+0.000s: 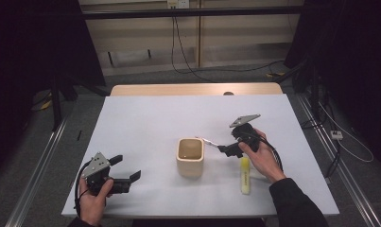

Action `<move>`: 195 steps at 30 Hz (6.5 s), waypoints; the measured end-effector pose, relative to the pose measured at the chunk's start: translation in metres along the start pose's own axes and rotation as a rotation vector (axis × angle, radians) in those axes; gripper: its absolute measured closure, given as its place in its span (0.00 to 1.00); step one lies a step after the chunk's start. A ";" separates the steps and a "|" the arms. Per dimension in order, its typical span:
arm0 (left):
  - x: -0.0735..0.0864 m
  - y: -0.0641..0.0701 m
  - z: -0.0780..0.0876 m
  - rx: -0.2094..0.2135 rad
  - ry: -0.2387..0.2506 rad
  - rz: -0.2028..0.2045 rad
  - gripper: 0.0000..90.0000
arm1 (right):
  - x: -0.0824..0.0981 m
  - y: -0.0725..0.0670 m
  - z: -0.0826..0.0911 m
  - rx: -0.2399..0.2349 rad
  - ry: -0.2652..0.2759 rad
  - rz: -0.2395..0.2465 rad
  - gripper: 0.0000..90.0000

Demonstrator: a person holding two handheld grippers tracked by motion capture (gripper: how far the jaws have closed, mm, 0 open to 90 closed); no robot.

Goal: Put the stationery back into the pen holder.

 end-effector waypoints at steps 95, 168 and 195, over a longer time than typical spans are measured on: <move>0.003 0.002 0.000 0.010 -0.018 -0.006 0.06 | -0.004 0.003 -0.024 -0.094 -0.331 0.212 0.89; -0.093 0.057 -0.052 0.017 0.016 -0.452 0.07 | -0.047 -0.052 0.075 -0.221 -0.004 0.236 0.89; -0.114 0.058 -0.072 -0.110 -0.029 -0.770 0.17 | -0.077 -0.085 0.067 -0.249 -0.010 0.307 0.89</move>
Point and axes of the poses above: each handheld gripper's, and its own axes: z roughly backward along the jaws, x roughly out of its underside, y roughly to its right, the point moved 8 cm from there along -z, roughly forward along the jaws, and after that the axes turned 10 degrees about x, right-handed, at the moved point
